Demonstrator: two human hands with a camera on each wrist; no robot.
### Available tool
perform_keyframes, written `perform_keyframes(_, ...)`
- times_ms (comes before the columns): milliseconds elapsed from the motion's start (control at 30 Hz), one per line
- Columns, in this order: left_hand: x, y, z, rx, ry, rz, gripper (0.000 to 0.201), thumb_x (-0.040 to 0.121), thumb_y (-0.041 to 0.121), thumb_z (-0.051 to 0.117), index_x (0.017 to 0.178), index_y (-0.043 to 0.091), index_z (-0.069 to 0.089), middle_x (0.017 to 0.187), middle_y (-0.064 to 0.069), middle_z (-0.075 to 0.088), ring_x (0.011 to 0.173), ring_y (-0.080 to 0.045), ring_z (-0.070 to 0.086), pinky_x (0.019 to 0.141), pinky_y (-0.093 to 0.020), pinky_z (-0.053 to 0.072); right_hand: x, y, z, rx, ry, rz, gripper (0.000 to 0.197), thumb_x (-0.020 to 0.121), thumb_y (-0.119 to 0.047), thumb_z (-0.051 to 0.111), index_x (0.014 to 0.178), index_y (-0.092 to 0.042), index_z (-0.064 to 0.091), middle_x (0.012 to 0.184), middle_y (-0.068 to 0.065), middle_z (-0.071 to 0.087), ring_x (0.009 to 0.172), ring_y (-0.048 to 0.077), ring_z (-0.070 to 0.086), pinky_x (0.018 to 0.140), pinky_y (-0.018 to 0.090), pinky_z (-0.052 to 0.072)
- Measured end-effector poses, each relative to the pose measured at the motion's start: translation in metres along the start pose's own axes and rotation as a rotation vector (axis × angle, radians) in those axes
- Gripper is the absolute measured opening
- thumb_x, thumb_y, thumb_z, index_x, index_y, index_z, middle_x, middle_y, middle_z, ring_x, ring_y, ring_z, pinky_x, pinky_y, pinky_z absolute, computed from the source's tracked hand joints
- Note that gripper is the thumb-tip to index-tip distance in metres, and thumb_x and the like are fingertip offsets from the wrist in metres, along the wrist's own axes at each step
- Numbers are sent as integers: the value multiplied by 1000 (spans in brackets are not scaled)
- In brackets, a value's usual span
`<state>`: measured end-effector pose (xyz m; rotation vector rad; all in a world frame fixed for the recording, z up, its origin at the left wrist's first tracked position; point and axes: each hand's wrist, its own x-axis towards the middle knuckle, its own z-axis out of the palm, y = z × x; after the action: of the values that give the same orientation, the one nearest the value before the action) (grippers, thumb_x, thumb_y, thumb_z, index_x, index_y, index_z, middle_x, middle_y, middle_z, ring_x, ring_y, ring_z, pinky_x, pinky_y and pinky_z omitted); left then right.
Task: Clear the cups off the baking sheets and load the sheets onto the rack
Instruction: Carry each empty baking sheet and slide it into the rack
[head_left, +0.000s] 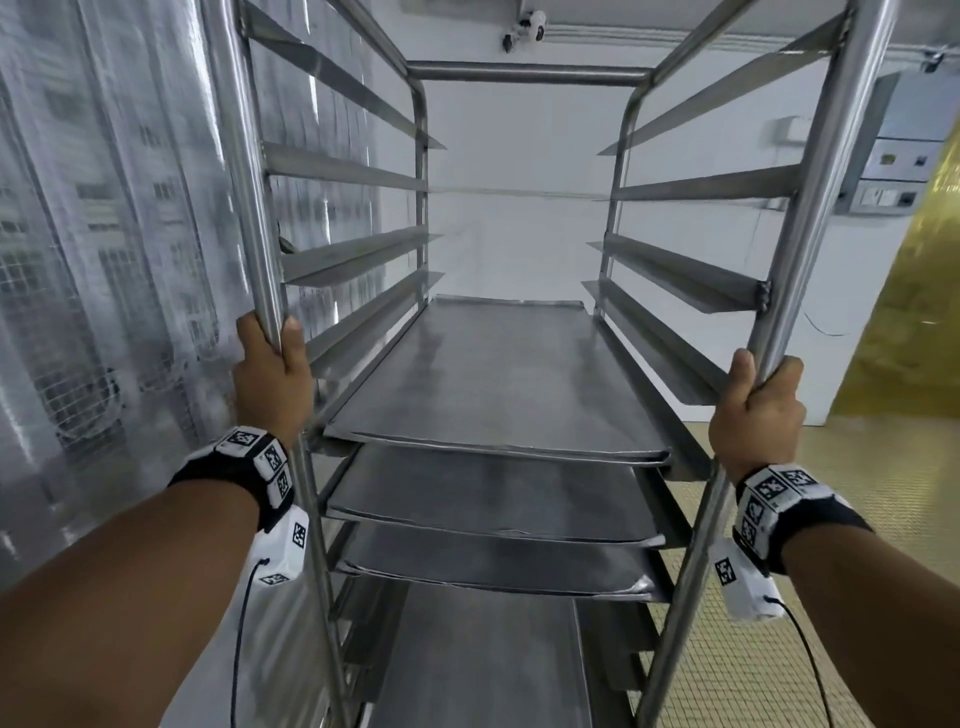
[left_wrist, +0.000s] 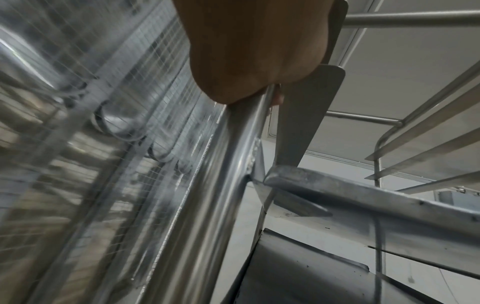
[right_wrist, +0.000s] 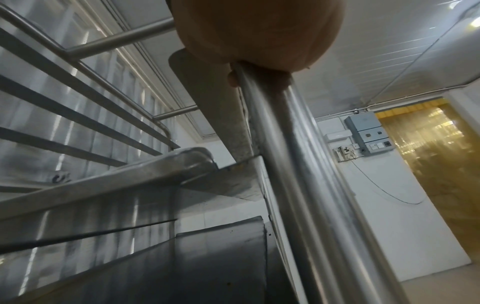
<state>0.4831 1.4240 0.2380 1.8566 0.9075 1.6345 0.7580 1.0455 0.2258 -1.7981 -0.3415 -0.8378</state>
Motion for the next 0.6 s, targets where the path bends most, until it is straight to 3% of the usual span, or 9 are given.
perform_keyframes(167,18,-13,39,3,-11,16,48,106,47,38,133,8,40,92,-10,59,77,-28,51,67,-38,37,22,12,32,-26,22,41,48,104,-50,37,110,-2,38,71,18,52,65,40,52,59,42,40)
perform_keyframes(233,23,-15,49,3,-3,25,48,105,48,38,133,9,41,91,-9,61,77,-30,57,66,-37,39,29,14,43,-25,18,48,48,104,-48,37,111,-1,38,69,15,49,65,39,50,60,43,39)
perform_keyframes(367,37,-20,70,-23,-11,14,48,105,48,39,132,8,41,89,-6,60,74,-25,56,66,-36,41,42,19,68,-1,7,34,48,105,-48,38,110,-1,39,69,16,50,64,40,51,58,40,38)
perform_keyframes(500,54,-36,93,2,5,7,55,102,59,36,133,14,37,86,-11,63,75,-37,64,65,-46,53,56,28,96,27,-11,23,47,105,-48,38,110,-1,39,66,12,47,62,38,50,57,41,39)
perform_keyframes(600,64,-42,109,19,19,5,55,101,62,35,132,16,36,85,-11,63,75,-39,64,65,-50,54,68,36,118,48,-29,13,46,104,-48,38,109,-3,38,65,12,47,61,38,50,57,40,38)
